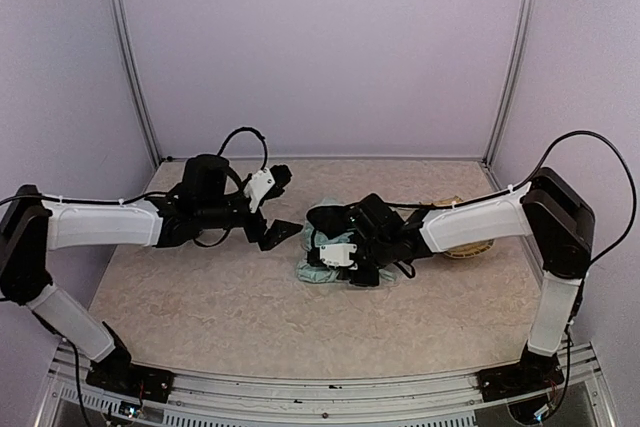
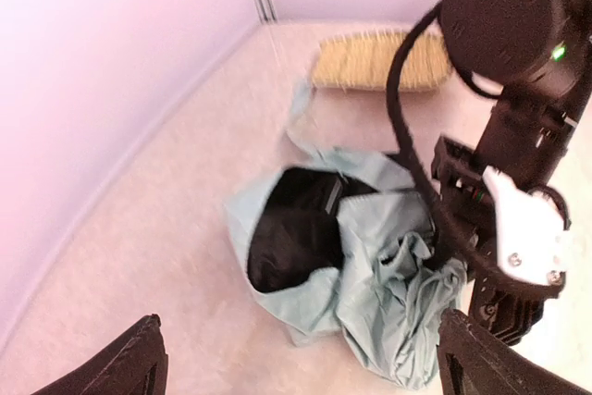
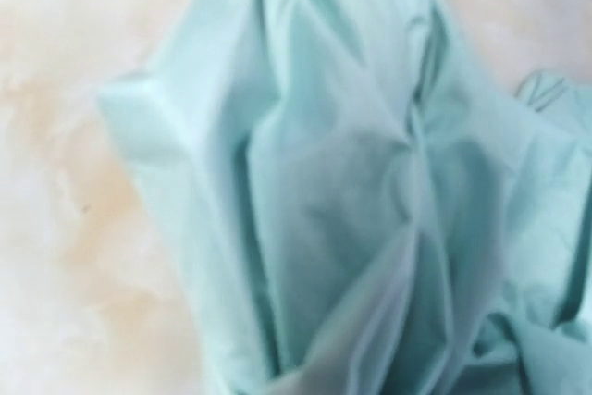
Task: Put away the umbrella
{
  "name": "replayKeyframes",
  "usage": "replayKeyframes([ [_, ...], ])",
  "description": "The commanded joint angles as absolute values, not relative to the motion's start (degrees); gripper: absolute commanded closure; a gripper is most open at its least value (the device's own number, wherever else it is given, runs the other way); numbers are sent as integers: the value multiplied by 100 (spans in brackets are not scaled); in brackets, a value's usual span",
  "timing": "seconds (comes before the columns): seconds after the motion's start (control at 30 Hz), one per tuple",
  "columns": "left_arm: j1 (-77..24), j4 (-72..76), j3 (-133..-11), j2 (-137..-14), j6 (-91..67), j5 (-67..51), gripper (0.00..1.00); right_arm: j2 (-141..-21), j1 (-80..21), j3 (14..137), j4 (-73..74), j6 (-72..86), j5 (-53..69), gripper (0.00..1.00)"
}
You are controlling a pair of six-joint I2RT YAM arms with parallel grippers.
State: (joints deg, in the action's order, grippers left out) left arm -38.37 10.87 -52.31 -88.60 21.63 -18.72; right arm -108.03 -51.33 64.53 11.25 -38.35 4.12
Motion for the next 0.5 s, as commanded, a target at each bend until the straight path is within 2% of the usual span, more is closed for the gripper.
replayKeyframes([
  [0.0, -3804, 3089, -4238, -8215, 2327, -1982, 1, -11181, -4966, 6560, 3143, -3291, 1294, 100],
  [0.2, -4010, 2544, -3892, -8067, 2866, -2463, 4, -11644, -4359, 7275, 4282, -2887, 3163, 95],
  [0.3, -4256, 2077, -3958, -8222, 3344, -2579, 13, -12105, -4131, 7635, 4747, -2799, 3892, 94],
  [0.4, -4616, 1484, -4331, -8574, 3853, -2468, 32, -12427, -4024, 7882, 5039, -2816, 4254, 94],
  [0.47, -4878, 1276, -4563, -8884, 4101, -2270, 37, -12570, -3957, 7973, 5078, -2796, 4346, 94],
])
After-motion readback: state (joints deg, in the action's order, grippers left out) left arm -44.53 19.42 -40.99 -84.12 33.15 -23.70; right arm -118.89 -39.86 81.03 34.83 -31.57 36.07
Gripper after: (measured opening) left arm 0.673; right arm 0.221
